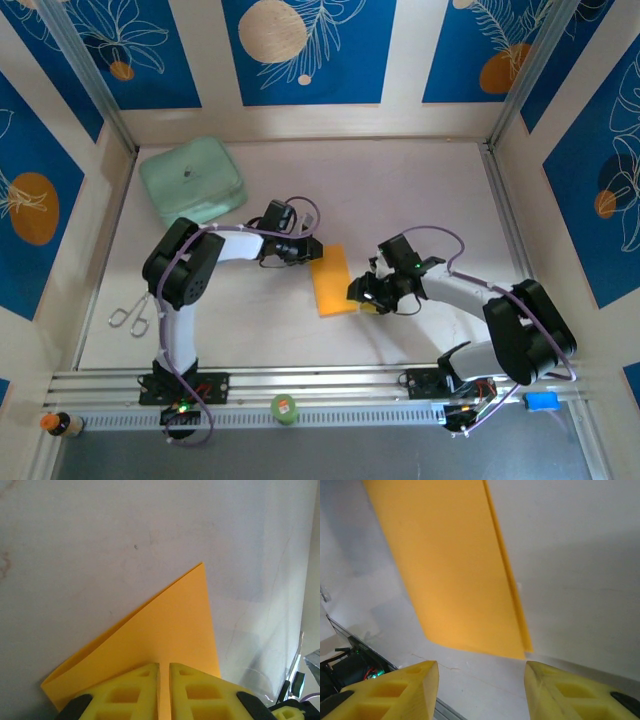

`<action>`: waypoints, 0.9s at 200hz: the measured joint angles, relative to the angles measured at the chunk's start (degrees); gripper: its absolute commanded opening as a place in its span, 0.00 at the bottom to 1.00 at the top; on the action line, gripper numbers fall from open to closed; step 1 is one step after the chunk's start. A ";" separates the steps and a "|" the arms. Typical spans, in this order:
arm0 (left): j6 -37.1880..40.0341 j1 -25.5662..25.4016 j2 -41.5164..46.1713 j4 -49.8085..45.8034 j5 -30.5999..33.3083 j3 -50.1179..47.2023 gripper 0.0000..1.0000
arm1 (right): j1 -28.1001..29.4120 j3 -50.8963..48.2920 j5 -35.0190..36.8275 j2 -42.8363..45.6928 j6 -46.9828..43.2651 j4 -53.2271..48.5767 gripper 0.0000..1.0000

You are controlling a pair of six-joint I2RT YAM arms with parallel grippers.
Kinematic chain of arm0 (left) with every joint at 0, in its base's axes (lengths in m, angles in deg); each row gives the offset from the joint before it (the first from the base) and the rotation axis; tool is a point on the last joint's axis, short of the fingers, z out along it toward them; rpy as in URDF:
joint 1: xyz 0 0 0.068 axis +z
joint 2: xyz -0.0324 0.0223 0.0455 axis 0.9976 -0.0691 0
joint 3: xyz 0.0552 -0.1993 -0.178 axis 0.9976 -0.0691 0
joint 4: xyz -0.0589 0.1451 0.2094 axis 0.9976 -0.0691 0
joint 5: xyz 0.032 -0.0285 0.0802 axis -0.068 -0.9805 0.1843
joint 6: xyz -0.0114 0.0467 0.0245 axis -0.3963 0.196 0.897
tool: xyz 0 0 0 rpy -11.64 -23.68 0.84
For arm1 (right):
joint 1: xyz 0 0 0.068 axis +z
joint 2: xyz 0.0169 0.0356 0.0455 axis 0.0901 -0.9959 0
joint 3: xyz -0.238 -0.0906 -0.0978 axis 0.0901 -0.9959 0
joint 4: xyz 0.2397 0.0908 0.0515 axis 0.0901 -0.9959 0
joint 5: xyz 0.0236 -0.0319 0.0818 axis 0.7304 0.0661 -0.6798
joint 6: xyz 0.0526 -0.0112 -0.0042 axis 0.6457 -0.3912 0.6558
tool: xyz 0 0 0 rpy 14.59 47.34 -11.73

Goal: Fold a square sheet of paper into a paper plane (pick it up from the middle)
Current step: Fold the triangle a second time at the center of the table.

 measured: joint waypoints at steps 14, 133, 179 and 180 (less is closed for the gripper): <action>-0.07 0.04 0.07 0.57 -0.02 -0.35 0.15 | -0.11 -0.11 -0.17 -0.37 -0.02 -0.04 0.49; -0.46 0.07 0.07 1.01 -0.61 -0.44 0.15 | -3.30 -1.42 -8.76 -4.09 1.40 11.63 0.47; -0.46 0.07 0.04 1.20 -1.07 -0.44 0.16 | -5.55 -0.55 -14.32 -7.65 0.28 16.11 0.46; -0.46 0.07 0.04 1.20 -1.09 -0.44 0.16 | -5.57 -0.52 -14.40 -7.76 0.22 16.15 0.46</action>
